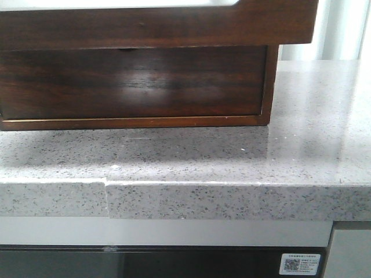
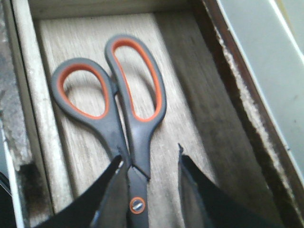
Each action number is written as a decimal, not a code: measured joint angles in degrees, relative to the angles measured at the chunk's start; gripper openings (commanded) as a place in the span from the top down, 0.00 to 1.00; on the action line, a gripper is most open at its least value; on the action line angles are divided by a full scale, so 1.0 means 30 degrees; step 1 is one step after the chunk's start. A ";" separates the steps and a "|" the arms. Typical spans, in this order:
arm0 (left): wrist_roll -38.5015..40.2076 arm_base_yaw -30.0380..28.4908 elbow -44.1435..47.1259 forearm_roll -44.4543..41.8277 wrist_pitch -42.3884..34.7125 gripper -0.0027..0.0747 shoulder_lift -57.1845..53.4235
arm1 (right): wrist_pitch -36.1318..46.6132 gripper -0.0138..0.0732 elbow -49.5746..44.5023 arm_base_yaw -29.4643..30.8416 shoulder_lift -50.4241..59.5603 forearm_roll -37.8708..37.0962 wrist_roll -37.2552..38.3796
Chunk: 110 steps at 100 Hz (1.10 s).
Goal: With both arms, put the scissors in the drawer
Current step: 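Lift the scissors with the right gripper and carry them over the open drawer, then lower the scissors into the drawer and open the right gripper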
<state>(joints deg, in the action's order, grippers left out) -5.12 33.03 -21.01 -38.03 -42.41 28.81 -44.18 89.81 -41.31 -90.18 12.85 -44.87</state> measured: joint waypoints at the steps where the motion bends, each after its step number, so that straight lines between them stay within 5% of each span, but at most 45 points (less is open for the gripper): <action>1: 0.0000 0.0000 0.0000 0.0000 0.0000 0.64 0.0000 | 0.0000 0.56 0.0000 0.0000 0.0000 0.0000 0.0000; 19: 0.0000 0.0000 0.0000 0.0000 0.1108 0.68 -0.1043 | -0.0307 0.63 0.0000 0.0000 0.0806 -0.0013 0.0567; 40: 0.0977 0.0000 0.0000 0.0142 0.6092 0.93 -0.4672 | -0.0681 0.93 0.0000 0.0000 0.2885 -0.0044 0.1772; 76: 0.4115 0.0000 0.0012 0.1433 1.4136 0.99 -0.9706 | -0.0449 0.92 -0.2353 0.0000 0.6547 -0.0010 0.2891; 110: 0.4277 0.0000 0.2994 0.3648 1.4796 0.99 -0.9706 | 0.6141 0.92 -1.1059 0.0000 1.3312 0.1891 0.2967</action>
<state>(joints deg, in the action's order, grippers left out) 7.72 33.03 -12.03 -27.08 1.98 -0.30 -25.75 56.63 -41.31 -50.24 18.52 -35.97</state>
